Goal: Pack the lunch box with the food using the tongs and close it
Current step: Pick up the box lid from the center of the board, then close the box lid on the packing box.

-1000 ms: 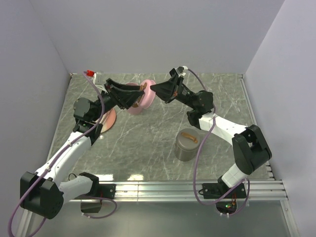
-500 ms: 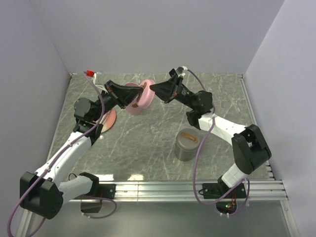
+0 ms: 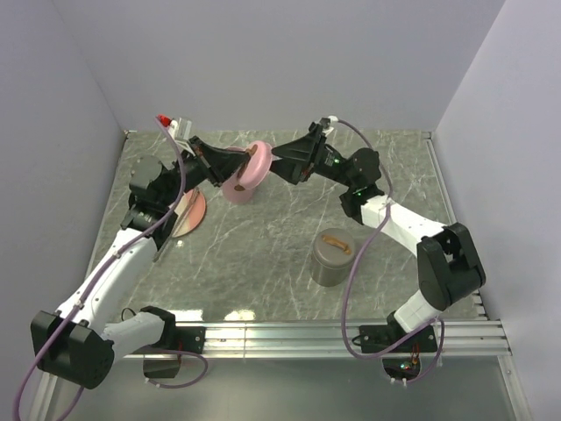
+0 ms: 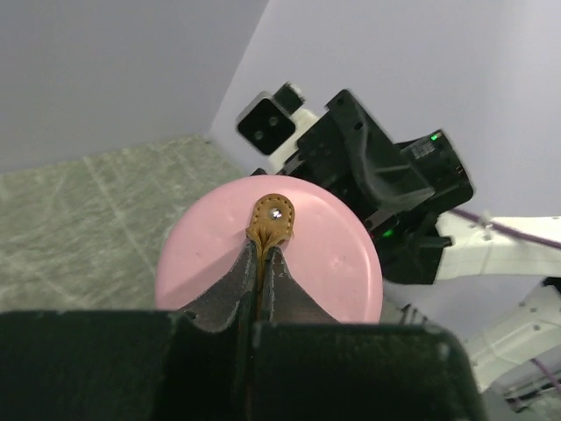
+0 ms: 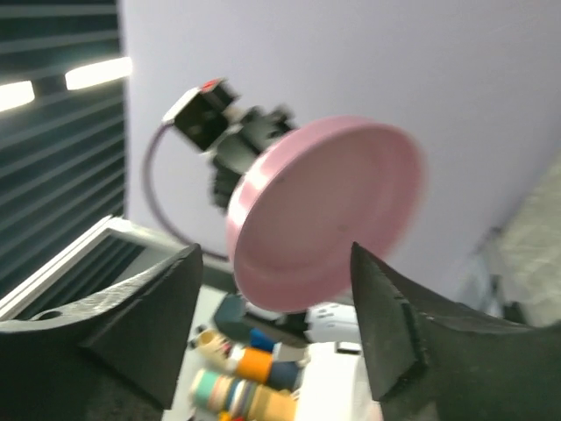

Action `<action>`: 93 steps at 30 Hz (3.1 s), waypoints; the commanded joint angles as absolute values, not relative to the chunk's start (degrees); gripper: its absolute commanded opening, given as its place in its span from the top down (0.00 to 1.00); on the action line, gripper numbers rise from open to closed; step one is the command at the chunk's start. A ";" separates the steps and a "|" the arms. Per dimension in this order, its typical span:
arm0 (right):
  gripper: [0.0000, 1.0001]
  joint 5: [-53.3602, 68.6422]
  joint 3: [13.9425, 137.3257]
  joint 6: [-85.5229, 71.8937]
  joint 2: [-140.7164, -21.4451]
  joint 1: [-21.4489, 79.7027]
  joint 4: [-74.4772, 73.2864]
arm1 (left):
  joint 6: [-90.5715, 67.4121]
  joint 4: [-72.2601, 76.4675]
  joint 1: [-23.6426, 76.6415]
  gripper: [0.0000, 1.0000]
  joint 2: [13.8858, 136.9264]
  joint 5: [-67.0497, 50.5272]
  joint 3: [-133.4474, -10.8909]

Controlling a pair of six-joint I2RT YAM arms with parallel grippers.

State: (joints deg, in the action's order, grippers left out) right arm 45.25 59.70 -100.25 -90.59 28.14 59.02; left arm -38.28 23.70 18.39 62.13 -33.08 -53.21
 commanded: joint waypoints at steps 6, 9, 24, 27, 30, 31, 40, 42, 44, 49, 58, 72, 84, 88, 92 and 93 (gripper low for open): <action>0.12 51.15 68.63 -69.38 -83.94 21.19 25.17 | -14.96 -2.52 18.02 1.00 66.70 -21.38 -69.51; 0.11 52.12 75.74 -53.70 -83.49 19.17 8.83 | -8.62 -11.40 18.02 1.00 71.95 -14.08 -76.34; 0.00 33.77 96.16 -1.94 -76.21 15.47 -37.79 | 2.46 -16.18 18.11 1.00 91.04 -1.67 -89.12; 0.00 32.70 93.96 -1.14 -73.40 14.51 -37.18 | 2.11 -15.73 18.11 1.00 93.51 -1.67 -89.65; 0.00 33.57 92.37 -1.93 -71.55 12.66 -35.95 | 1.14 -14.94 18.02 1.00 95.53 -1.49 -89.30; 0.00 33.92 92.46 -2.11 -71.46 12.31 -36.03 | 0.71 -14.68 18.10 1.00 95.89 -1.84 -89.12; 0.00 35.59 91.76 -4.13 -71.63 10.20 -34.19 | -2.28 -10.99 18.02 1.00 97.91 -2.81 -86.05; 0.00 35.95 91.58 -4.31 -71.63 10.02 -34.19 | -2.28 -10.99 18.02 1.00 98.35 -2.38 -85.87; 0.00 36.04 91.23 -4.39 -71.54 9.84 -33.93 | -2.37 -10.81 18.02 1.00 98.70 -2.37 -85.35; 0.00 36.65 90.62 -4.66 -71.37 9.41 -33.49 | -2.11 -10.37 18.02 1.00 98.53 -2.20 -83.94; 0.00 37.62 90.44 -5.54 -71.81 8.88 -33.14 | -1.50 -9.58 18.02 1.00 98.70 -1.76 -81.21; 0.00 38.23 88.86 -5.97 -71.54 8.70 -32.34 | -1.41 -9.31 18.02 1.00 100.46 -1.76 -81.38; 0.00 38.67 88.06 -5.89 -71.37 8.61 -32.26 | -3.34 -10.80 17.58 1.00 100.11 -3.51 -84.64; 0.00 39.29 87.89 -6.24 -71.54 8.53 -31.99 | -3.87 -11.16 17.23 1.00 99.76 -3.78 -85.43; 0.00 39.11 87.89 -6.24 -71.54 8.52 -32.08 | -3.96 -11.16 17.14 1.00 99.49 -3.78 -85.52; 0.00 39.29 87.80 -6.24 -71.54 8.53 -32.17 | -3.96 -11.25 17.14 1.00 99.58 -3.52 -85.52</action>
